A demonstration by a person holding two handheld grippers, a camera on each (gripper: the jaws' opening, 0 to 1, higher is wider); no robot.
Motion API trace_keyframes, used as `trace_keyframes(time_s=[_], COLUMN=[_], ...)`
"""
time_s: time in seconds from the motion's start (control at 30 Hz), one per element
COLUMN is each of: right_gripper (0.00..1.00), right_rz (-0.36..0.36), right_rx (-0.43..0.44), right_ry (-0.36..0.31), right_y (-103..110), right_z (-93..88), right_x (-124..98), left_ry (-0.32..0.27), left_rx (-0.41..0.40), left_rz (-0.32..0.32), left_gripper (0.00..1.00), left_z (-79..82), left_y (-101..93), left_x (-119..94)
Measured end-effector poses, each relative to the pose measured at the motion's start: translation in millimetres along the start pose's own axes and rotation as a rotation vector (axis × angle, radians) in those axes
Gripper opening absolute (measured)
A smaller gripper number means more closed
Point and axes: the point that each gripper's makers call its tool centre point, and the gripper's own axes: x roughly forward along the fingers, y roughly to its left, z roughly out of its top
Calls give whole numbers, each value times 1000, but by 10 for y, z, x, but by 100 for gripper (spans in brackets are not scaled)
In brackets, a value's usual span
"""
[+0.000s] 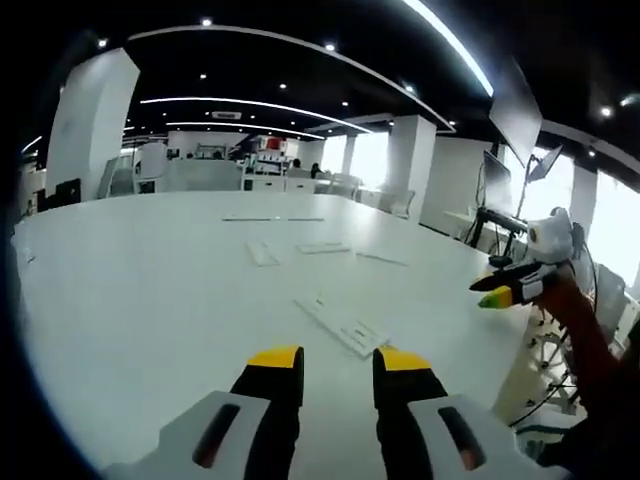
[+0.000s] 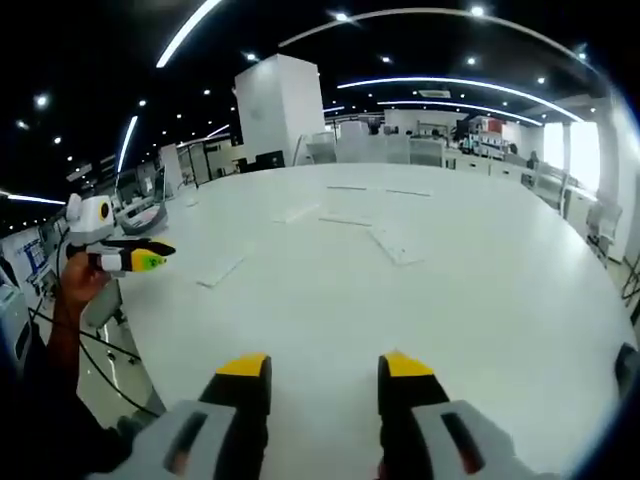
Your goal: Locate the socket holder cover, grip the socket holder cover, clip it into the socket holder slot.
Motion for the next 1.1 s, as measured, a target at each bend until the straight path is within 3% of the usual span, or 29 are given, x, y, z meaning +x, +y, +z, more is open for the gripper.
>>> trace_keyframes(time_s=[0.17, 0.47, 1.1], right_gripper=[44, 44, 43], right_rz=[2, -2, 9], right_rx=[-2, -2, -8], right_ry=[8, 9, 23], right_y=[1, -22, -114], right_z=[-27, -19, 28], right_x=[13, 7, 62], left_ry=[25, 35, 50], left_rx=[10, 25, 64], left_rz=[0, 14, -19], left_gripper=[31, 29, 29], left_z=[-68, -55, -26], left_y=[16, 3, -145], left_x=[20, 49, 212])
